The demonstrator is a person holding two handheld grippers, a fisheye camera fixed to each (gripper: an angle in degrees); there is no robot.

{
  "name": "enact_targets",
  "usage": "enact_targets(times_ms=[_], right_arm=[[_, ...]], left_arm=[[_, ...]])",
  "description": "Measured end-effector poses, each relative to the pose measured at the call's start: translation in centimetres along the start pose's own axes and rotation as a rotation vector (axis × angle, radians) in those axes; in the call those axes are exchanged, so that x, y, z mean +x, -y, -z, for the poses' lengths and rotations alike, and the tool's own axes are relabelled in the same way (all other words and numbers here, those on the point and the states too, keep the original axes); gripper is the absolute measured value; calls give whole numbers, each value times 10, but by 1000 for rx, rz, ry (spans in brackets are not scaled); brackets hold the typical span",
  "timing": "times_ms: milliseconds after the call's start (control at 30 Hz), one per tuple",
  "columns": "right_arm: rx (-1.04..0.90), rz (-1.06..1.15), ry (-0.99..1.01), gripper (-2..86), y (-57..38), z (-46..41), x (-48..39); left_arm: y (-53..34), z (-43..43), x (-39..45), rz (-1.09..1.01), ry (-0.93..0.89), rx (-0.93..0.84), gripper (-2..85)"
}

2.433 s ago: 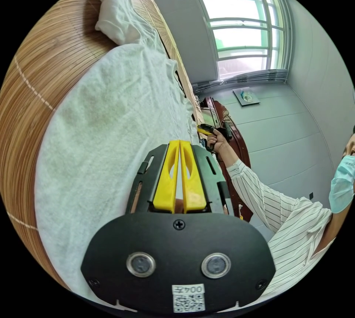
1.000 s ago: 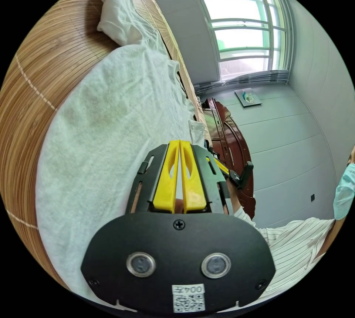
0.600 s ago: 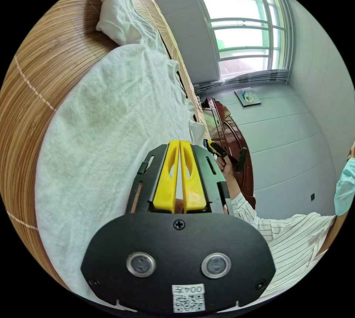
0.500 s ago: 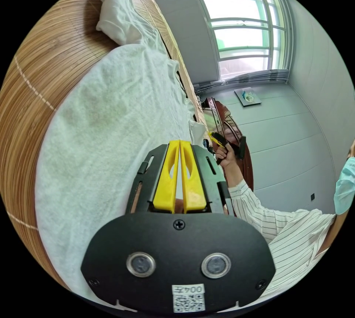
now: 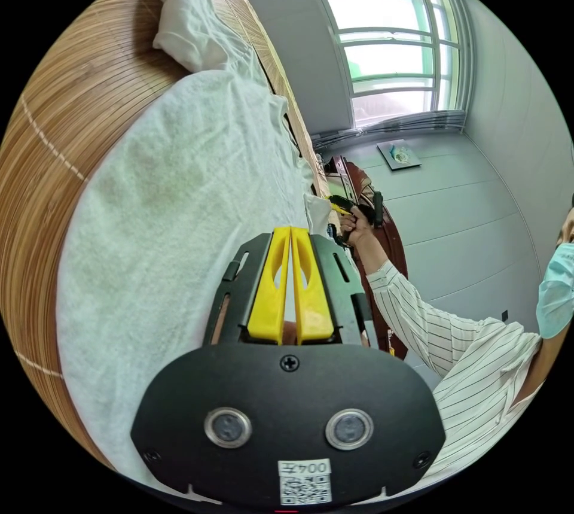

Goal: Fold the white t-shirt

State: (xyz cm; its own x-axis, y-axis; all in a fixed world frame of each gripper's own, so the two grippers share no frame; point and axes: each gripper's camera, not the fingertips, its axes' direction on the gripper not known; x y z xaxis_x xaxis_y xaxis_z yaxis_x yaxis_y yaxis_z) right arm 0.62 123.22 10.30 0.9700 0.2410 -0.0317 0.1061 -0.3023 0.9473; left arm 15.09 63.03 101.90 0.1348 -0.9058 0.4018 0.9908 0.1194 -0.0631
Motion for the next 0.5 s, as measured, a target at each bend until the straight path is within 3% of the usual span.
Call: enact_targets(times_ms=[67,133,367,500], right_arm=[[174,-17,192,52,-44,33,13],[214,52,200,52,-79,44,5],[121,392,152,99,-140,3,-59],[78,393,97,111,-143,-28,-58]], left_arm=[[2,3,-4,4,-3,2,2],[3,7,-8,4,-4,4,3],[9,19,-18,2,0,12,2],[14,26,-26,6,1,10,2]])
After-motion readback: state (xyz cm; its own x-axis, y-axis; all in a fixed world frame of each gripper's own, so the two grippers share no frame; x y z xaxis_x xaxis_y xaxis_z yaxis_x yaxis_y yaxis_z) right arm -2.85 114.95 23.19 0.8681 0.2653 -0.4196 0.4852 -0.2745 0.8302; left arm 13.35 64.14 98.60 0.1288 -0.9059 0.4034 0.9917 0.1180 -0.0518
